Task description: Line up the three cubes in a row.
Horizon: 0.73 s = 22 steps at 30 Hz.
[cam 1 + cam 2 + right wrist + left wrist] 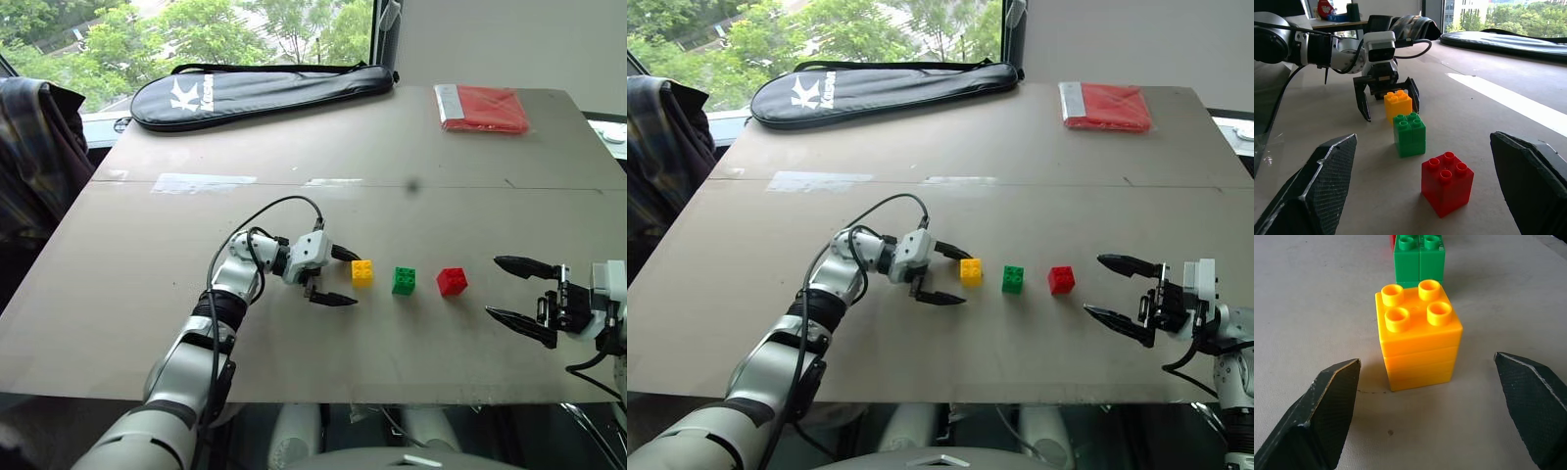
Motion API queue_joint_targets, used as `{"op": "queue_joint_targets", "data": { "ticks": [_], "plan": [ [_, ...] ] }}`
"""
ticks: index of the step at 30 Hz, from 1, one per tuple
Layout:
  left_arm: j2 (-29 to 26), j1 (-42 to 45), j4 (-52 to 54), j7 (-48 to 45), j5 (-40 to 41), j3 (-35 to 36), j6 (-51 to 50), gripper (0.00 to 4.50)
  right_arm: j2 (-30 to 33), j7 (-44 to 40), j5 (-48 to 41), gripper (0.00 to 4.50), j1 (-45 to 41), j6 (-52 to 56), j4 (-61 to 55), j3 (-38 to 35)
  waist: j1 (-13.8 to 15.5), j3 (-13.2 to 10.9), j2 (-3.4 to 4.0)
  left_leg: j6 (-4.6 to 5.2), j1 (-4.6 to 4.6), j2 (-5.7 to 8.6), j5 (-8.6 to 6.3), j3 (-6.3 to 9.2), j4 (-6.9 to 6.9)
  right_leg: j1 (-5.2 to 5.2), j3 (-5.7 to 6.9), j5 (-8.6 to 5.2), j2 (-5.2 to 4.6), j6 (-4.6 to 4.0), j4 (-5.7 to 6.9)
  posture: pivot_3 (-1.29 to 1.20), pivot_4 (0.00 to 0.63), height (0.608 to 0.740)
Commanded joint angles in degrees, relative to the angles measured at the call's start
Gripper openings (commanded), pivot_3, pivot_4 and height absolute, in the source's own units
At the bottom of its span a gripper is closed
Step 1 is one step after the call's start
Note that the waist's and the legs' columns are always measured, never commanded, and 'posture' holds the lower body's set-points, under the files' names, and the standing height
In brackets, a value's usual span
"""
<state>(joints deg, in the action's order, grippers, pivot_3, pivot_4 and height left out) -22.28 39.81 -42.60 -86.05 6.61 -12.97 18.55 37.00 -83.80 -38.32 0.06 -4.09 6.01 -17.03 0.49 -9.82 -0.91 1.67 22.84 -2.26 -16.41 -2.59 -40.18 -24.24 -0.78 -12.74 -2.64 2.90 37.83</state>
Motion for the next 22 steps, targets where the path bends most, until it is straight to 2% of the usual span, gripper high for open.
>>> {"op": "queue_joint_targets", "data": {
  "ticks": [1, 4, 9, 14, 17, 22],
  "plan": [
    [-3.1, -2.4, 5.2, -0.2, 2.1, 2.2, -1.9, 4.48, 0.2, -0.3, -0.4, 4.50, -0.2, -1.0, -0.3, -1.5, -0.2, 0.0, 0.00, 0.00, 0.00, -0.02, 0.00, 0.00, 0.00, 0.00, 0.00, 0.00, 0.00, 0.00, 0.01, 0.00, 0.150, 0.708],
    [-7.0, -8.2, 16.0, 0.5, 6.1, 4.9, -9.2, 4.48, 0.2, -0.6, -0.1, 4.50, -0.1, -1.4, 0.8, -1.5, -0.6, 0.0, 0.00, 0.00, 0.00, -0.05, 0.00, 0.03, 0.00, -0.01, 0.02, 0.00, 0.01, 0.00, 0.03, 0.00, 0.150, 0.708],
    [-12.7, -23.3, 36.6, 10.4, 8.6, 9.9, -21.8, 4.48, 0.1, 0.1, 1.9, 4.50, -0.7, -3.3, 4.4, -1.2, -1.2, 0.0, 0.03, 0.00, -0.05, -0.14, -0.01, 0.23, 0.02, -0.01, -0.05, -0.01, -0.07, -0.01, 0.00, 0.00, 0.150, 0.708],
    [-11.1, -38.0, 51.2, 28.2, 5.9, 16.5, -28.5, 4.48, 0.1, 1.0, 4.4, 4.50, -1.0, -5.0, 7.9, -0.7, -0.9, -0.1, 0.06, 0.00, -0.12, -0.21, 0.00, 0.23, 0.02, 0.02, -0.07, -0.10, -0.20, -0.14, 0.05, 0.00, 0.150, 0.708],
    [-10.5, -45.5, 56.8, 33.1, 6.1, 17.8, -30.6, 4.48, 0.2, 1.5, 6.1, 4.50, -0.9, -6.1, 10.0, -0.5, -0.9, -0.1, 0.08, 0.00, -0.17, -0.22, 0.00, 0.19, 0.01, 0.02, -0.08, -0.10, -0.20, -0.14, 0.06, 0.00, 0.150, 0.708],
    [-9.4, -51.4, 60.2, 37.7, 6.5, 18.1, -31.6, 4.48, 0.6, 1.5, 6.7, 4.50, -1.1, -6.5, 12.2, -0.9, -1.0, 0.0, 0.15, 0.00, -0.24, -0.16, 0.00, 0.11, 0.01, 0.02, -0.11, -0.12, -0.13, -0.12, 0.09, 0.00, 0.150, 0.708]
  ]
}}
